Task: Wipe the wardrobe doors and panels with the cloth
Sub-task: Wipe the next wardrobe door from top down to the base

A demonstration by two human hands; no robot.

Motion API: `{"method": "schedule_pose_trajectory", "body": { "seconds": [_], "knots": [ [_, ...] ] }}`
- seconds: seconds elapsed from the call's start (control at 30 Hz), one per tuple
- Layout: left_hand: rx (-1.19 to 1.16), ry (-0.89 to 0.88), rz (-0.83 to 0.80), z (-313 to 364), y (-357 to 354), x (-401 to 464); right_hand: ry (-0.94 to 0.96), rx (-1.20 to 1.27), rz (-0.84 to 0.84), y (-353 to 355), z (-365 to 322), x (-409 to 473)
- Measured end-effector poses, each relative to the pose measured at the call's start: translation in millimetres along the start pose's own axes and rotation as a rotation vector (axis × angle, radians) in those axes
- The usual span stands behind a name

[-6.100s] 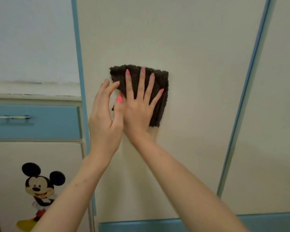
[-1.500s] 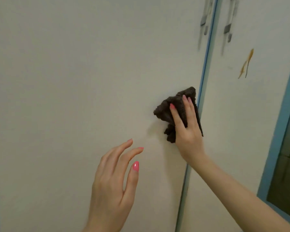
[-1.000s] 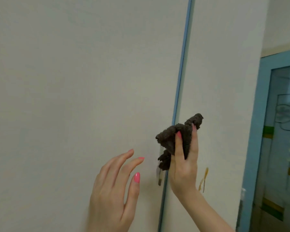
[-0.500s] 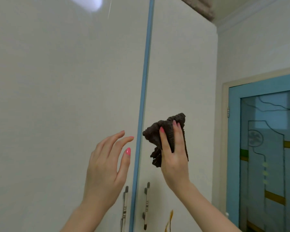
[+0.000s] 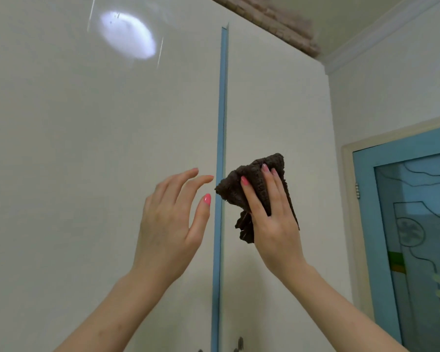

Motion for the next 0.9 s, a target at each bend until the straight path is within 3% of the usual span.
{"method": "schedule_pose_trajectory", "body": {
  "seconds": [0.53,0.73,0.9],
  "knots": [
    [0.286,-0.152,0.153,22,-85,121,0.183,-0.162,0.155,-55,136,114],
    [0.370,-0.124,0.191,22,-104,151,0.179,-0.123,0.100,-77,168,179],
    [0.436,-0.116,0.191,12,-113,159,-0.012,0.124,-0.142,-120,163,208]
  ]
}}
Point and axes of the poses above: each hand's wrist, its own x-axis towards the middle knuckle, its own y-axis out of the back of the hand, z = x × y, the point moved 8 cm from there along x, towards the middle knuckle
